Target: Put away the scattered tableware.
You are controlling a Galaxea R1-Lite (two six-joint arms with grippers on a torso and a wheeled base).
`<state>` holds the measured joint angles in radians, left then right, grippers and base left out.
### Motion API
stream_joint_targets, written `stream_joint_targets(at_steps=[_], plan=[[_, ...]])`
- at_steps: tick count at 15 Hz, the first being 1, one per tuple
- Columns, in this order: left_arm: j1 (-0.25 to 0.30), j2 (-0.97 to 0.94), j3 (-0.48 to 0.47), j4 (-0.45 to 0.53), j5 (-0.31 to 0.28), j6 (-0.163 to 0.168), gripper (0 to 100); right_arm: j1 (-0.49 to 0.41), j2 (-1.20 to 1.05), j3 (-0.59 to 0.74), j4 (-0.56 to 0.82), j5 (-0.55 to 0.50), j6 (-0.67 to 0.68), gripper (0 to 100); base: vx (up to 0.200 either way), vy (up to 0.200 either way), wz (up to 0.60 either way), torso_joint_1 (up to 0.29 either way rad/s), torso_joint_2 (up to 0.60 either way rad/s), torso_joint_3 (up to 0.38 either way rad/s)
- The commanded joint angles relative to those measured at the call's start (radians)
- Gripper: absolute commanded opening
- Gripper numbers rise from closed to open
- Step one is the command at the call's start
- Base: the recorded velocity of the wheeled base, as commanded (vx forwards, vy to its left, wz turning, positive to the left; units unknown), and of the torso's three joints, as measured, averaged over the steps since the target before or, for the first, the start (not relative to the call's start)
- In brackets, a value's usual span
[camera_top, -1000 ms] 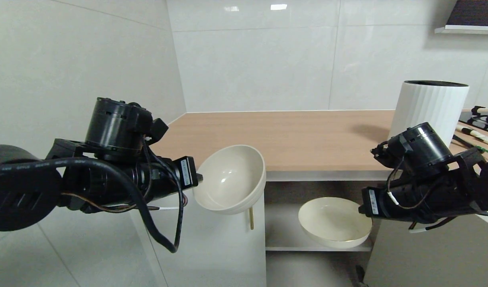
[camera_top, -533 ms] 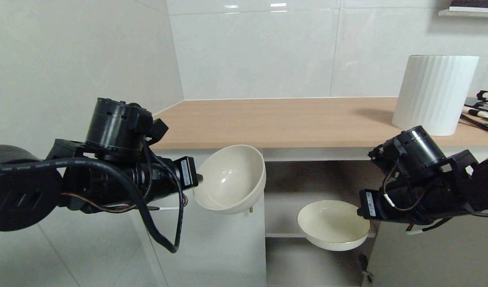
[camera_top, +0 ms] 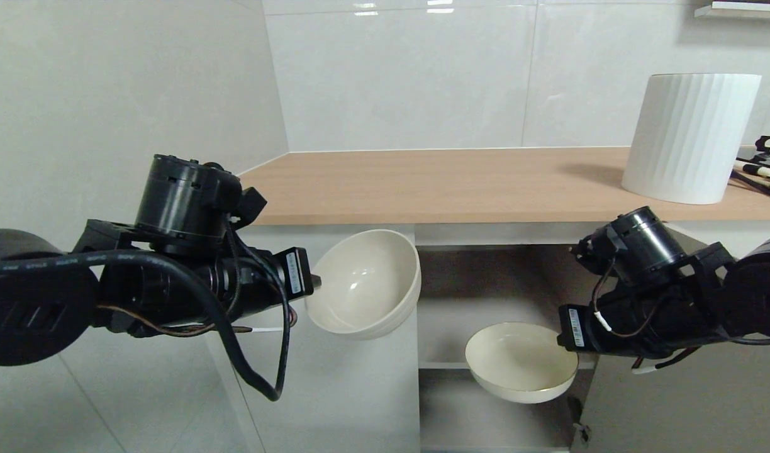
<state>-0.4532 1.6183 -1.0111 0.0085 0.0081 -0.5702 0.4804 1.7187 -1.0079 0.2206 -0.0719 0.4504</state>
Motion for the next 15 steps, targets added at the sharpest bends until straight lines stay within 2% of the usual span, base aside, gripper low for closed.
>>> stream_joint_targets(at_steps=[1, 5, 7, 10, 12, 15], plan=[[0.001, 0.002, 0.0, -0.001, 0.001, 0.0, 0, 0.024, 0.041, 0.011, 0.0, 0.0, -0.001, 0, 0.0, 0.0, 0.0, -0.027, 0.05, 0.036], [0.001, 0.002, 0.0, -0.001, 0.001, 0.0, 0, 0.052, 0.203, 0.025, -0.06, -0.008, -0.032, 0, 0.0, 0.0, 0.0, 0.0, 0.0, 0.0], [0.001, 0.002, 0.0, -0.001, 0.001, 0.0, 0, 0.05, 0.311, 0.017, -0.124, -0.051, -0.026, 0, 0.0, 0.0, 0.0, 0.0, 0.0, 0.0], [0.001, 0.0, 0.0, -0.001, 0.003, 0.001, 0, 0.009, 0.484, 0.008, -0.346, -0.166, -0.022, 0, 0.0, 0.0, 0.0, 0.0, 0.0, 0.0], [-0.002, 0.0, 0.0, -0.001, 0.003, 0.001, 0, -0.019, 0.538, -0.006, -0.474, -0.183, -0.026, 0, 0.0, 0.0, 0.0, 0.0, 0.0, 0.0], [-0.007, 0.0, 0.0, -0.001, 0.004, 0.001, 0, -0.074, 0.605, -0.077, -0.495, -0.2, -0.024, 0, 0.0, 0.0, 0.0, 0.0, 0.0, 0.0]])
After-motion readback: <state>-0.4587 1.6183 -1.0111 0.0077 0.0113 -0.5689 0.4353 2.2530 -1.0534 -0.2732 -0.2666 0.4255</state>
